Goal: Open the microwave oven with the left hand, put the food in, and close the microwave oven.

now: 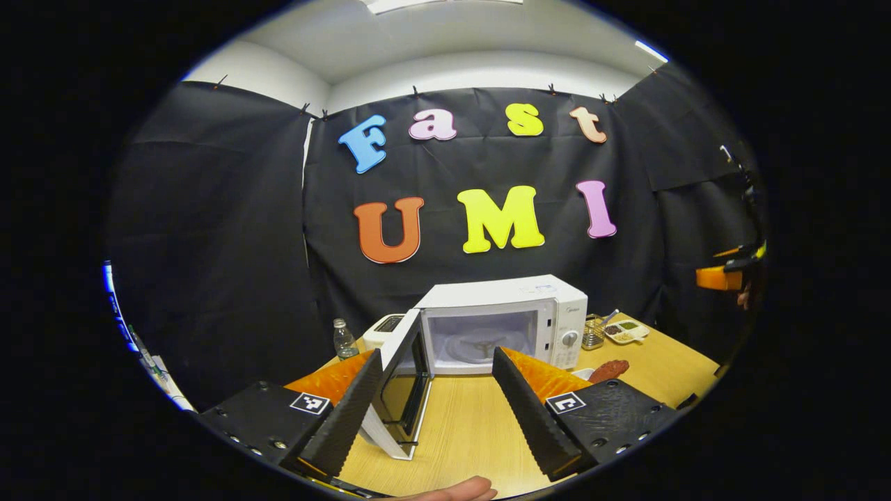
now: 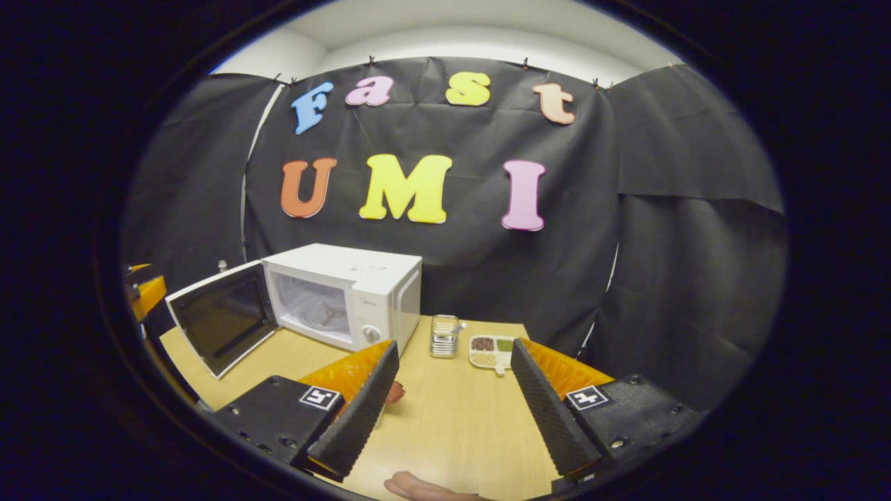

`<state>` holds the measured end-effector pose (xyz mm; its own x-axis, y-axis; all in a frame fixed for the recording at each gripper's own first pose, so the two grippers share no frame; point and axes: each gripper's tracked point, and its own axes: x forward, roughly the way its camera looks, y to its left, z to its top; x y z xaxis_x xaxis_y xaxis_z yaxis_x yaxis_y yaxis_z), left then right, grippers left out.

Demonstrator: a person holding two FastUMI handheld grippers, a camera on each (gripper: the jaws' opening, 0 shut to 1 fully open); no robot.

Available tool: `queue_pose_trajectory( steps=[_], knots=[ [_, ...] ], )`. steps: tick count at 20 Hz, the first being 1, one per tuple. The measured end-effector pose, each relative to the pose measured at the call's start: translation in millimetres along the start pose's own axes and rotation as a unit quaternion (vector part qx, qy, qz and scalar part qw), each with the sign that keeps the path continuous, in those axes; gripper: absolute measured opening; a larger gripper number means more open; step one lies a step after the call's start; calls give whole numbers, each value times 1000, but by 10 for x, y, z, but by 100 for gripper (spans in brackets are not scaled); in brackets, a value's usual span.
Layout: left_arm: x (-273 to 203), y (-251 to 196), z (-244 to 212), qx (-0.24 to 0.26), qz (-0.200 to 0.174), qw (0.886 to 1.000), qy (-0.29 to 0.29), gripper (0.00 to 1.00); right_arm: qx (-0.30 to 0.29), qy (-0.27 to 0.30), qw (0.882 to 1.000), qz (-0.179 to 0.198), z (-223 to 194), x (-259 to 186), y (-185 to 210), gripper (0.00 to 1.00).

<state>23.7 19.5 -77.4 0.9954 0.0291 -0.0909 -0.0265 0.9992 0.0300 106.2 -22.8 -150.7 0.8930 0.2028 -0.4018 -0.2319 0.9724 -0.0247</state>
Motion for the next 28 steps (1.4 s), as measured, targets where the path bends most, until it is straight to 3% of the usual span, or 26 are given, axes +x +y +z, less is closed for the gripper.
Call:
queue_pose_trajectory(
  steps=[1, 3, 5, 6, 7, 8, 9, 10, 11, 12, 13, 16, 17, 18, 19, 21, 23, 24, 27, 28],
  knots=[
    [58, -37, 95, -4, 0, 1000, -4, 97, 5, 25, 999, 20, -107, 137, 46, 95],
    [156, -141, 261, -13, -6, 1000, -10, 97, 21, 76, 995, 65, -323, 359, 153, 100],
    [244, -251, 407, -25, -16, 999, -17, 96, 49, 121, 987, 97, -515, 596, 218, 94],
    [290, -303, 477, -29, -22, 999, -22, 97, 63, 142, 982, 110, -601, 706, 256, 100],
    [319, -353, 532, -32, -27, 999, -26, 96, 79, 160, 976, 122, -671, 814, 290, 100],
    [346, -394, 576, -32, -32, 999, -29, 97, 95, 179, 970, 132, -760, 909, 323, 87],
    [371, -426, 600, -33, -34, 998, -31, 97, 111, 200, 963, 145, -846, 1024, 366, 96],
    [396, -450, 626, -34, -35, 998, -33, 97, 127, 220, 955, 155, -942, 1111, 403, 82],
    [422, -479, 638, -36, -35, 998, -33, 97, 143, 236, 947, 167, -1018, 1221, 436, 81],
    [443, -521, 638, -39, -37, 998, -33, 97, 157, 251, 939, 178, -1090, 1323, 482, 89],
    [458, -564, 633, -43, -40, 998, -32, 97, 169, 268, 930, 187, -1195, 1407, 520, 75],
    [471, -675, 580, -53, -50, 997, -25, 97, 202, 315, 900, 225, -1477, 1526, 687, 70],
    [473, -692, 586, -54, -53, 997, -26, 97, 213, 323, 890, 240, -1524, 1561, 742, 81],
    [478, -696, 580, -53, -53, 997, -26, 97, 221, 329, 882, 255, -1556, 1574, 790, 78],
    [474, -683, 571, -51, -52, 997, -26, 97, 229, 334, 874, 269, -1599, 1588, 845, 65],
    [473, -673, 578, -50, -51, 997, -28, 97, 251, 341, 857, 293, -1637, 1622, 953, 53],
    [466, -709, 558, -50, -56, 997, -26, 97, 276, 347, 846, 297, -1641, 1604, 1002, 26],
    [459, -723, 531, -48, -60, 997, -23, 97, 259, 342, 853, 298, -1623, 1594, 988, 11],
    [397, -700, 536, -42, -66, 996, -29, 97, 218, 311, 882, 277, -1451, 1516, 927, 8],
    [368, -685, 526, -45, -69, 996, -31, 97, 202, 299, 893, 270, -1376, 1444, 914, 0]
  ],
)
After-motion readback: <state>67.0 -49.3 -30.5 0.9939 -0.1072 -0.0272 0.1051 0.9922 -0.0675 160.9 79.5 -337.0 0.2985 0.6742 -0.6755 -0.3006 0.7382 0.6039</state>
